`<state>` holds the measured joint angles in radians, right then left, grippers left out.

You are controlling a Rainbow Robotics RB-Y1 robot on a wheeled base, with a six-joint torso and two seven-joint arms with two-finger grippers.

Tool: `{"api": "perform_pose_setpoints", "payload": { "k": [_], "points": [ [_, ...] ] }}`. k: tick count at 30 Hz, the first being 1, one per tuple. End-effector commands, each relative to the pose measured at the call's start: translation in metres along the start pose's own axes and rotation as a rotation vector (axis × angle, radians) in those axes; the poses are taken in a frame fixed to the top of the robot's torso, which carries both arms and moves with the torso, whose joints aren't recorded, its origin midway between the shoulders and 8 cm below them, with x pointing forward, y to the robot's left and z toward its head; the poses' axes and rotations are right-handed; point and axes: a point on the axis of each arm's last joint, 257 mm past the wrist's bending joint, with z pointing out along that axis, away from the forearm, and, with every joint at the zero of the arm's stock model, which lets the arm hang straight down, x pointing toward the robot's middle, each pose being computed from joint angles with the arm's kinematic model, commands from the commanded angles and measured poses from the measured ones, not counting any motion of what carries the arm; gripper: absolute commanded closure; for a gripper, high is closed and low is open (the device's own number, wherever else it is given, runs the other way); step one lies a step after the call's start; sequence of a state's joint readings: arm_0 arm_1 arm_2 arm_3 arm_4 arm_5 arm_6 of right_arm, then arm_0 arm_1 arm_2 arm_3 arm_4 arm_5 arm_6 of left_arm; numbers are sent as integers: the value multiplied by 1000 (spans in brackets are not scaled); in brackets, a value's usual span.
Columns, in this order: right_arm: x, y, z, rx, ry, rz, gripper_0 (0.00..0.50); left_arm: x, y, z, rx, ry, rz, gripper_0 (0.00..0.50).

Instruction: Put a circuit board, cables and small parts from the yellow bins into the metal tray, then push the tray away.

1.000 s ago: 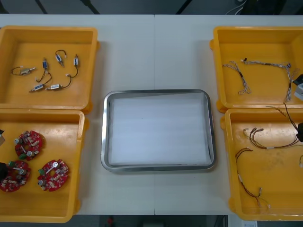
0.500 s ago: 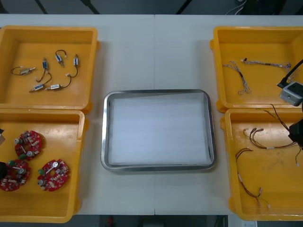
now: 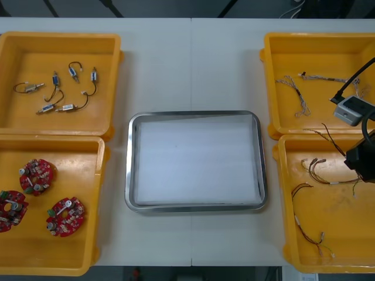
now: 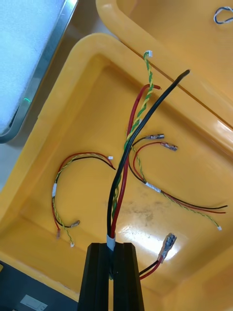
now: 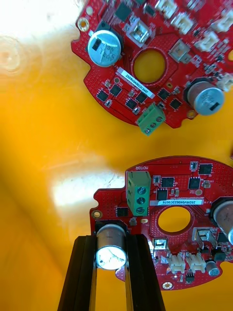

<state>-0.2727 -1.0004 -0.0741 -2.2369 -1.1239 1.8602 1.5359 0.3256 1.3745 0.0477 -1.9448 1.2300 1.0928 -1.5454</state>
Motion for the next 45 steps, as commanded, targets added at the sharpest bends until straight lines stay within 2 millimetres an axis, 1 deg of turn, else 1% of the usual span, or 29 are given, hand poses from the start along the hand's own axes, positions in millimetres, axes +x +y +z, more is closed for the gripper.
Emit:
{"api": "perform_pose_setpoints", "payload": {
  "k": [1,4,7,10,11,14,17,20,25,27,29,32,35,38,41,42,43,44,45],
  "points": [
    [-12,2,-10,26,-17,-75,500,-13,10,-35,-22,-9,-6,500],
    [-14,3,-10,23,-25,-78,500,-21,10,-50,-22,-16,-6,500],
    [-15,4,-9,21,-27,-81,500,-34,14,-72,-45,-30,4,500],
    [-14,4,-9,20,-24,-78,500,-42,13,-85,-52,-41,3,500],
    [-14,4,-9,20,-24,-78,500,-42,13,-86,-51,-41,0,500],
    [-14,4,-9,21,-22,-71,500,-53,8,-95,-44,-52,-9,500],
    [-14,4,-9,21,-22,-71,500,-64,2,-106,-41,-60,-52,500],
    [-14,4,-9,21,-22,-71,500,-74,-8,-115,-36,-57,-83,500],
    [-14,4,-9,21,-22,-71,500,-96,-27,-131,-33,-67,-146,500],
    [-14,4,-9,21,-22,-71,500,-103,-34,-133,-27,-70,-170,500],
    [-14,4,-9,21,-22,-71,500,-111,-47,-133,-7,-72,-203,500],
    [-14,4,-9,21,-22,-71,500,-119,-59,-134,9,-70,-244,500],
    [-14,4,-9,21,-22,-71,500,-129,-80,-132,11,-71,-317,500],
    [-14,4,-9,21,-22,-71,500,-134,-94,-130,-4,-77,-357,500],
    [-14,4,-9,21,-22,-71,500,-141,-121,-122,9,-79,-424,500],
    [-14,4,-9,21,-22,-71,500,-141,-121,-122,9,-79,-424,500],
    [-14,4,-9,21,-22,-71,500,-146,-130,-119,13,-90,-451,500],
    [-14,4,-9,21,-22,-71,500,-147,-133,-117,15,-89,-460,500],
    [-14,4,-9,21,-22,-71,500,-150,-142,-113,24,-91,-478,500]
  ]
}}
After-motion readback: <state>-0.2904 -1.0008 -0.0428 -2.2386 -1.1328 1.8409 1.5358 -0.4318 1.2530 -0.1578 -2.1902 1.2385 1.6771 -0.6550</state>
